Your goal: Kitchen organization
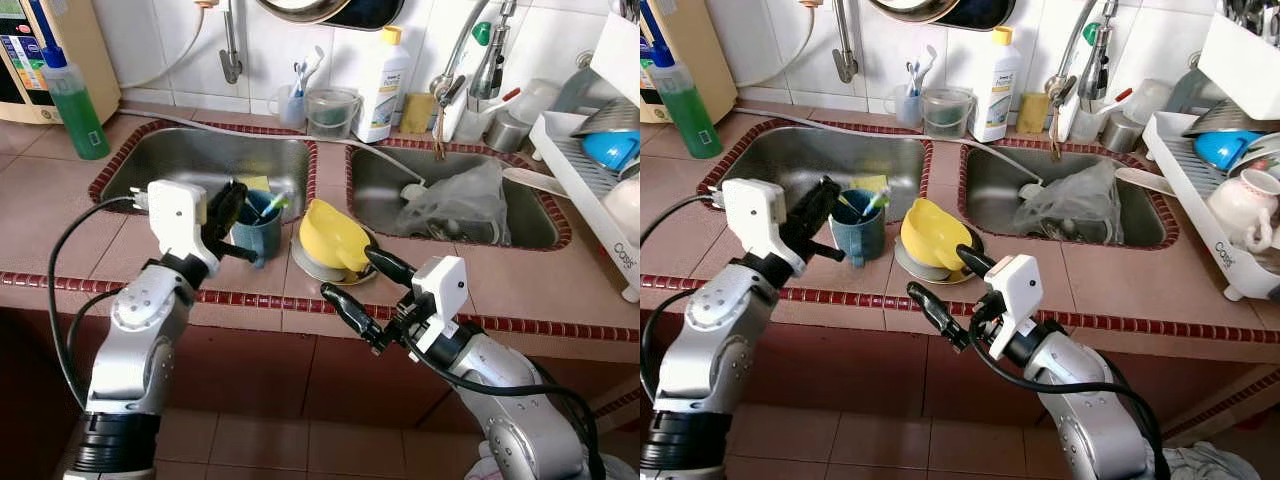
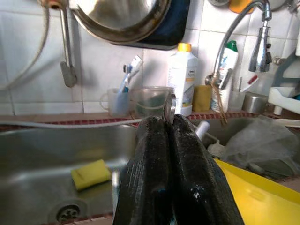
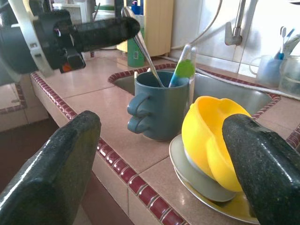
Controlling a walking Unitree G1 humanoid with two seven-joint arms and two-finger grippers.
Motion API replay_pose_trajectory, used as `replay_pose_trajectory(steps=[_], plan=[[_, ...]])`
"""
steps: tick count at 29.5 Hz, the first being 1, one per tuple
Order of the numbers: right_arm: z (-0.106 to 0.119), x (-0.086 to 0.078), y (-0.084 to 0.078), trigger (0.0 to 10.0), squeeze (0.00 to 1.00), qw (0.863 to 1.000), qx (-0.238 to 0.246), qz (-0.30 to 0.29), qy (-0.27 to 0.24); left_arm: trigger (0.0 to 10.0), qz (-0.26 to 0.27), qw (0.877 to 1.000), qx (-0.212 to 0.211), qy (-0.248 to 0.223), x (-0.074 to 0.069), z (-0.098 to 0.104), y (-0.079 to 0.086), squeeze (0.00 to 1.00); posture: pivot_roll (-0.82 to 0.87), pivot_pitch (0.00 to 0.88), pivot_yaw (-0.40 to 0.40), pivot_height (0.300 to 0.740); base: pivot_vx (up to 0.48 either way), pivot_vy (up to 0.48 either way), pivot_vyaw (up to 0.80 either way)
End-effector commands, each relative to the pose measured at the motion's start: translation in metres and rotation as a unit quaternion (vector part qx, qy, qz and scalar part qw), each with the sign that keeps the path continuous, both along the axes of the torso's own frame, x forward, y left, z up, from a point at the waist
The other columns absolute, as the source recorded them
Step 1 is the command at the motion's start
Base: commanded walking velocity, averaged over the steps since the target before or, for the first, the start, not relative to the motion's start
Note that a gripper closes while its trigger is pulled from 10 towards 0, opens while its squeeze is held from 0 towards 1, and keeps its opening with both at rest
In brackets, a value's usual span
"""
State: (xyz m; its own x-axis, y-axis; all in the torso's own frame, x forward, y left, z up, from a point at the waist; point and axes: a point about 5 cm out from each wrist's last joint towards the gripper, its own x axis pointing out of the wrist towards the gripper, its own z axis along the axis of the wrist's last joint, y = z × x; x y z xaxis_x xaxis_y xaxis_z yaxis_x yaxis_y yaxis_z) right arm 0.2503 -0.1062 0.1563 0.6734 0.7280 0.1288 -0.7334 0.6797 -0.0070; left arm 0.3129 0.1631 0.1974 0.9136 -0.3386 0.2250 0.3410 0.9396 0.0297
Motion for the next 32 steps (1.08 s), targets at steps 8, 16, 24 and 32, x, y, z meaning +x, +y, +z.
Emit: replay_pose_trajectory(steps=[8, 16, 24, 32], plan=[[0.008, 0.001, -0.001, 10.0, 0.0, 1.0, 0.007, -0.005, -0.015, 10.0, 0.0, 1.0, 0.016, -0.026, 0.0, 0.022, 0.008, 0.0, 0.1, 0.0, -0.035, 0.74, 0.0, 0.0, 0.0], [0.009, 0.002, -0.001, 10.0, 0.0, 1.0, 0.007, -0.003, -0.016, 10.0, -0.026, 0.999, 0.031, -0.028, -0.002, 0.029, 0.01, 0.0, 0.1, 0.0, -0.033, 0.74, 0.0, 0.0, 0.0], [0.01, 0.003, 0.0, 10.0, 0.0, 1.0, 0.009, -0.004, -0.017, 10.0, -0.045, 0.998, 0.015, -0.048, -0.001, 0.052, 0.016, 0.0, 0.1, 0.0, -0.035, 0.74, 0.0, 0.0, 0.0], [0.01, 0.005, 0.0, 10.0, 0.0, 1.0, 0.01, -0.004, -0.019, 10.0, -0.045, 0.998, 0.007, -0.054, 0.0, 0.063, 0.028, 0.0, 0.1, 0.0, -0.038, 0.74, 0.0, 0.0, 0.0]])
